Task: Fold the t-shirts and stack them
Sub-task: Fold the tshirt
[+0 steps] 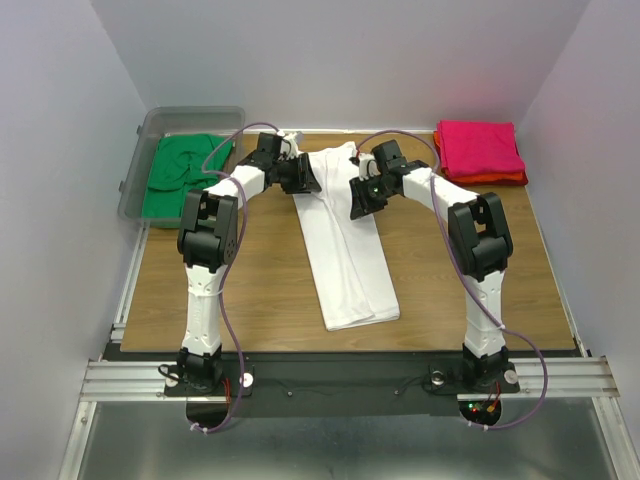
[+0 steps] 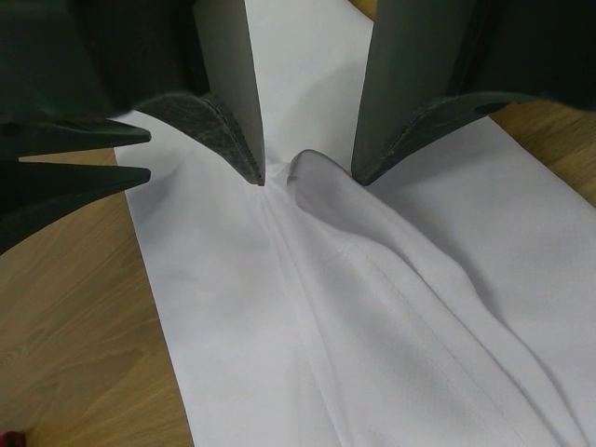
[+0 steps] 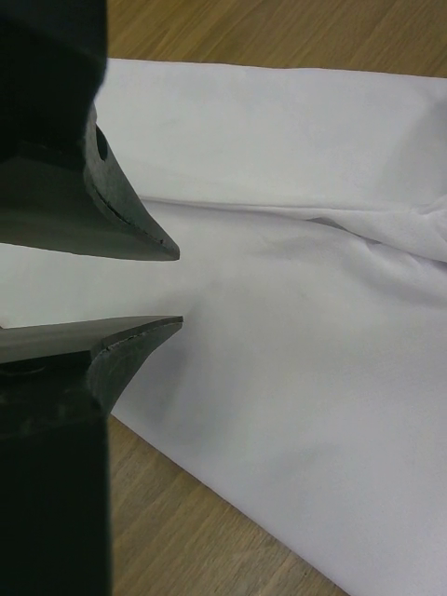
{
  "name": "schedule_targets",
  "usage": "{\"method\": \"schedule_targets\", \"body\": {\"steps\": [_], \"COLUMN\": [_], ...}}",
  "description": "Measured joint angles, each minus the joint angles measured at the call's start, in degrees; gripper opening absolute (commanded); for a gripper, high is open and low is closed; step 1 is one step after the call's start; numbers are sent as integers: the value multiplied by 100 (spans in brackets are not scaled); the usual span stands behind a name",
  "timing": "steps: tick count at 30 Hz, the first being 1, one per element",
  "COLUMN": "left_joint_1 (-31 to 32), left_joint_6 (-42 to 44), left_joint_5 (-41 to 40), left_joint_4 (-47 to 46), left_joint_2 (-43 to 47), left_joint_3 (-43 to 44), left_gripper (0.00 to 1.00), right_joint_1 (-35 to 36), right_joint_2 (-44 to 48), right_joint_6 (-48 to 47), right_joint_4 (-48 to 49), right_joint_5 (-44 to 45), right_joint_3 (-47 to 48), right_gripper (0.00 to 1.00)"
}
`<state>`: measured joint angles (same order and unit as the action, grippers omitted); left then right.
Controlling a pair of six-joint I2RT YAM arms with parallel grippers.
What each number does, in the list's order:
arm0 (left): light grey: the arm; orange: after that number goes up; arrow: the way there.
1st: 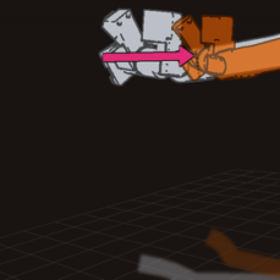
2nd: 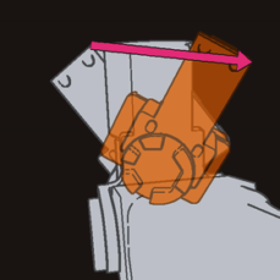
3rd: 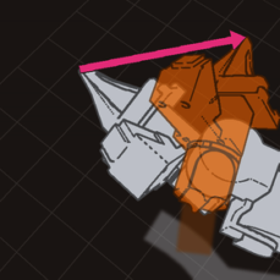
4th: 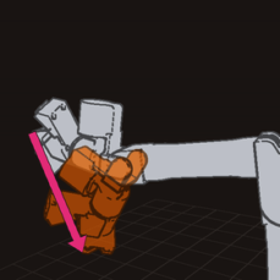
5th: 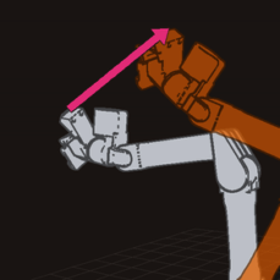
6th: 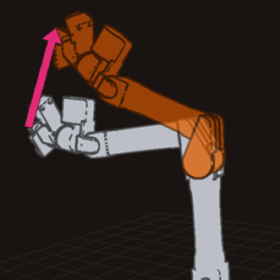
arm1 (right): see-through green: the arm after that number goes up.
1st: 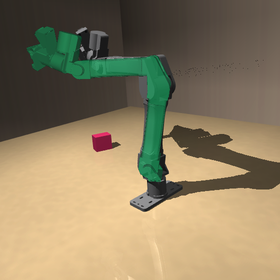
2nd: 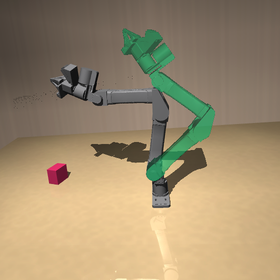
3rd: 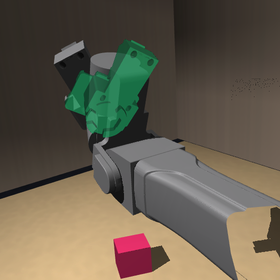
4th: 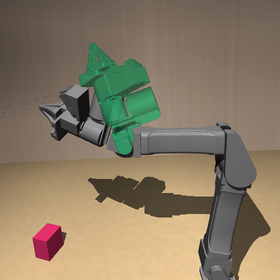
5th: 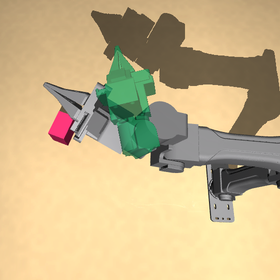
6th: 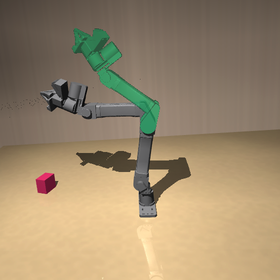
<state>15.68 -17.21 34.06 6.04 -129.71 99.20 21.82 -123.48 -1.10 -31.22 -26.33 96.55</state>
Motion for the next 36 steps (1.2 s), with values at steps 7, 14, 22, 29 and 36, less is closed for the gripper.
{"method": "schedule_targets", "body": {"steps": [7, 14, 22, 29, 36], "left_joint_1": [0, 2, 81, 199, 232], "left_joint_6": [-125, -190, -221, -400, -498], "left_joint_5": [22, 28, 245, 619, 688], "left_joint_4": [-28, -26, -74, -455, -706], "left_joint_2": [-96, -155, -160, -160, -186], "left_joint_3": [28, 28, 28, 28, 28], "left_gripper": [54, 33, 1, 0, 12], "right_joint_1": [0, 0, 0, 0, 0], "right_joint_2": [0, 0, 0, 0, 0], "right_joint_6": [-13, -13, -13, -13, -17], "right_joint_4": [0, 2, 2, 2, 24], "right_joint_5": [0, -2, -7, -7, -2], "right_joint_3": [0, 0, -2, -2, -96], "right_gripper": [36, 35, 35, 35, 35]}}
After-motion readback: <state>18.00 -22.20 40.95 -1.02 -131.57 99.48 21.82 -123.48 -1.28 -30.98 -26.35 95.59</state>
